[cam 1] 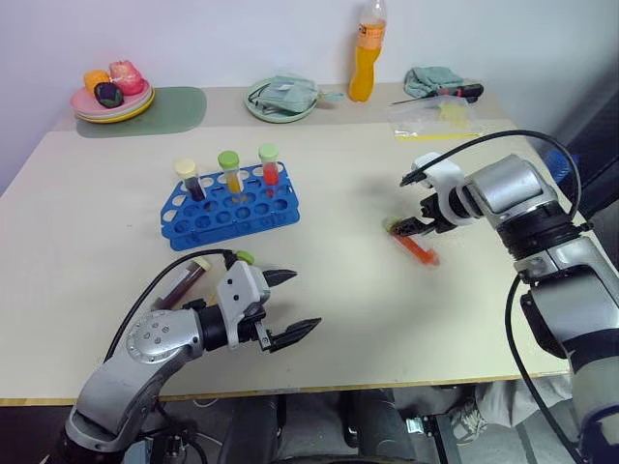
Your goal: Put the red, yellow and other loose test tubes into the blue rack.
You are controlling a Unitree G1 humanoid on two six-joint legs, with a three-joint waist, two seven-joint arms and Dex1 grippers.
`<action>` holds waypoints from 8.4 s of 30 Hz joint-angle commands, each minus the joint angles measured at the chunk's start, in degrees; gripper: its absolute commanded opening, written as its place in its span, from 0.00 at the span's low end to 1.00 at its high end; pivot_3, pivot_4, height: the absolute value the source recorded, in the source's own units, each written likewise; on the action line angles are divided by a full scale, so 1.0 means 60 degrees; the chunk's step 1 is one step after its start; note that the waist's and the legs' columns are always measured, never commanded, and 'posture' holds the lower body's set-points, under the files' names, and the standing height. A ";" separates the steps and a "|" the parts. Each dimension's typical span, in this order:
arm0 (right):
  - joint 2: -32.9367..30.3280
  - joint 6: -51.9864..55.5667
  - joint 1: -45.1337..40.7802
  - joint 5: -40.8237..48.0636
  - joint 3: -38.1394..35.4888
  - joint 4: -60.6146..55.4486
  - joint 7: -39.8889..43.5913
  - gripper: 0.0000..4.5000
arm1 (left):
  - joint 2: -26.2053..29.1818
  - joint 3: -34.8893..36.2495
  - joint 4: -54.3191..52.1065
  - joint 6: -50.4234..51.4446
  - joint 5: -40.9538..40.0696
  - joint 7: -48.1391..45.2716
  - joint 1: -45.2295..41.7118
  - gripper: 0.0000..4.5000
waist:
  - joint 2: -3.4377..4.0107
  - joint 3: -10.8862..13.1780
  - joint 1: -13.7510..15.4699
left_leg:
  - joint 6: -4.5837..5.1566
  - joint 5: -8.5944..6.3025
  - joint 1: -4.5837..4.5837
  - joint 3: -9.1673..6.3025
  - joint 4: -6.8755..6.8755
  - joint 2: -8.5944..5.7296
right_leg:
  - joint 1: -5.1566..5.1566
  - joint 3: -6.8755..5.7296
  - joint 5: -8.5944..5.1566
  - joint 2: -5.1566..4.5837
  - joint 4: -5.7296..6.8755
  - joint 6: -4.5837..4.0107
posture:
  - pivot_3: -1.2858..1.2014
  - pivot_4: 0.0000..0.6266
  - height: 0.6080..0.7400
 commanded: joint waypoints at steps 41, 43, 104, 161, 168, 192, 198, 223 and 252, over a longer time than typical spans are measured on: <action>0.8113 -1.3684 0.1547 0.0162 -0.4023 0.2280 -0.3911 0.16 | -0.1200 0.3949 0.0974 -0.1442 -0.0817 0.1717 0.1486 1.00 | 0.0021 0.0006 -0.0387 | -0.0018 0.0007 0.0011 -0.0029 -0.0032 0.0037 | -0.0026 -0.0002 0.0016 0.0030 0.0042 0.0027 | 0.52 0.24 1.00; 0.8175 -1.3835 0.1428 0.0152 -0.4042 0.2538 -0.3834 0.16 | -0.1220 0.3871 0.0875 -0.1427 -0.0778 0.1758 0.1505 1.00 | 0.0021 0.0006 -0.0391 | -0.0018 0.0007 0.0010 -0.0031 -0.0033 0.0037 | -0.0025 -0.0002 0.0016 0.0028 0.0041 0.0026 | 0.52 0.24 1.00; 0.0737 -0.7886 0.5342 0.3219 -0.3713 -0.8128 0.2600 0.79 | 0.2862 0.0567 0.1810 1.0402 -0.6715 0.7116 -0.6259 1.00 | 0.0002 0.0032 -0.0174 | -0.0026 0.0015 0.0024 -0.0056 -0.0032 0.0027 | -0.0011 0.0002 -0.0007 0.0051 0.0055 0.0042 | 0.52 0.24 1.00; 0.2612 -0.6908 0.7099 0.2918 -0.3300 -0.9597 -0.1251 0.81 | -0.3460 -0.0131 0.7279 -0.7462 0.3803 0.8359 -0.3957 0.18 | -0.0025 0.0014 0.0075 | -0.0056 0.0034 0.0005 -0.0015 -0.0004 -0.0012 | 0.0016 -0.0011 0.0018 0.0024 0.0019 0.0045 | 0.52 0.24 1.00; 0.2567 -0.6862 0.7173 0.2939 -0.3286 -0.9663 -0.1301 0.81 | -0.3844 0.0397 0.8108 -0.7987 0.3846 0.7655 -0.4067 0.18 | -0.0025 0.0014 0.0078 | -0.0054 0.0033 0.0005 -0.0017 0.0000 -0.0013 | 0.0017 -0.0013 0.0020 0.0024 0.0021 0.0050 | 0.52 0.24 1.00; 0.2443 -0.6561 0.7320 0.3014 -0.3226 -1.0108 -0.1374 0.81 | -0.4217 0.1431 0.6935 -0.7192 0.3729 0.6717 -0.3499 0.92 | -0.0026 0.0014 0.0062 | -0.0049 0.0030 0.0006 -0.0036 0.0002 -0.0001 | 0.0016 -0.0014 0.0022 0.0025 0.0027 0.0054 | 0.52 0.24 1.00; 0.2267 -0.6549 0.7397 0.3068 -0.3382 -1.0177 -0.1332 0.81 | -0.1935 0.2821 0.2464 -0.2480 0.1426 0.5179 -0.2263 0.92 | -0.0024 0.0014 -0.0029 | -0.0047 0.0028 0.0012 -0.0053 -0.0001 0.0030 | 0.0010 -0.0012 0.0021 0.0037 0.0039 0.0051 | 0.52 0.24 1.00; 0.2260 -0.6934 0.7383 0.2741 -0.3078 -0.9863 -0.1105 0.81 | 0.3994 -0.0164 0.3665 1.0402 -0.2152 0.2923 -0.5934 0.96 | -0.0020 0.0027 -0.0154 | -0.0050 0.0029 0.0015 -0.0054 -0.0013 0.0014 | 0.0003 -0.0008 0.0009 0.0048 0.0046 0.0055 | 0.52 0.24 1.00; 0.2062 -0.6857 0.7297 0.2967 -0.2849 -0.9797 -0.0426 0.81 | -0.2167 0.3780 0.2931 -0.2527 0.2657 0.6444 -0.3323 0.17 | -0.0053 0.0007 0.0250 | -0.0050 0.0029 0.0012 -0.0041 0.0014 -0.0002 | 0.0029 -0.0003 0.0014 -0.0018 0.0021 0.0036 | 0.52 0.24 1.00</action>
